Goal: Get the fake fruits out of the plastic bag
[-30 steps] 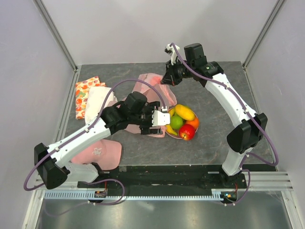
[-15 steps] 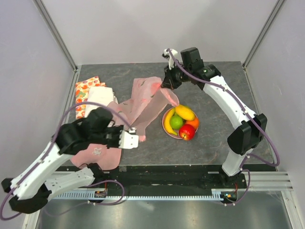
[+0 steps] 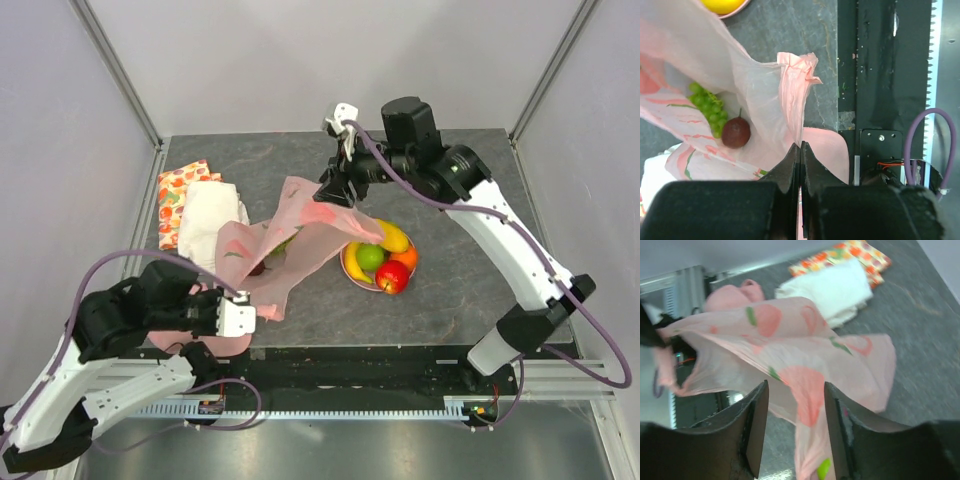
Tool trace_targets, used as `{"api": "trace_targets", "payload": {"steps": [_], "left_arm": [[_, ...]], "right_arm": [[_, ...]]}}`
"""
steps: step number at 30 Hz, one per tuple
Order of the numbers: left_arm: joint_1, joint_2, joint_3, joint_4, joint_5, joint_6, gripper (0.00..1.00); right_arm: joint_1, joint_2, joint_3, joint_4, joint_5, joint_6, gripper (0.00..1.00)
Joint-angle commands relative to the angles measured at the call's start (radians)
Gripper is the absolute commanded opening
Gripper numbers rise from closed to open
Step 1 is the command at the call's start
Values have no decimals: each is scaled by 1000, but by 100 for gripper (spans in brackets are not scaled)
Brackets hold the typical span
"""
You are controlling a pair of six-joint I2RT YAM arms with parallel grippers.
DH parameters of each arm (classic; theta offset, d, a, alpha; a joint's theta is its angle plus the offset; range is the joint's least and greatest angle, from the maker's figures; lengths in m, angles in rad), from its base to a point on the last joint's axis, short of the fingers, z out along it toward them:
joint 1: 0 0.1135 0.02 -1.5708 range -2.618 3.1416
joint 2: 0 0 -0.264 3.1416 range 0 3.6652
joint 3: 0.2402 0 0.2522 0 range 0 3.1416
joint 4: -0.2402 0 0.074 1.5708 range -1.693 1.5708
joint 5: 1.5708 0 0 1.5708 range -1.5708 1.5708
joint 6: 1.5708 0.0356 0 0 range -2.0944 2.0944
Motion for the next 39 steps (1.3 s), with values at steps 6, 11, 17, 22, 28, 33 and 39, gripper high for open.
{"api": "trace_targets", "payload": {"steps": [6,11,17,22,28,33,39], "left_arm": [[6,-159,-133,-201,-151,-44,2],[23,-196,-185,-194,-162,-94,2],[89,-179,-183,-65,-183,-179,2],[139,-190,-229,44,-85,-313,2],[143,-138,-207,145,-59,-355,1],[149,-69,-139,197,-77,-395,2],[149,-26,-102,224,-36,-389,2]], "right_arm": [[149,53,-105,-48,-249,-103,38],[180,169,-67,-130,-305,-183,36],[225,168,-105,-167,-349,-218,36],[267,122,-156,-127,-331,-193,35],[339,19,-220,-75,-248,-220,34],[416,-16,-283,-25,-216,-265,34],[497,-100,-507,231,4,-224,29]]}}
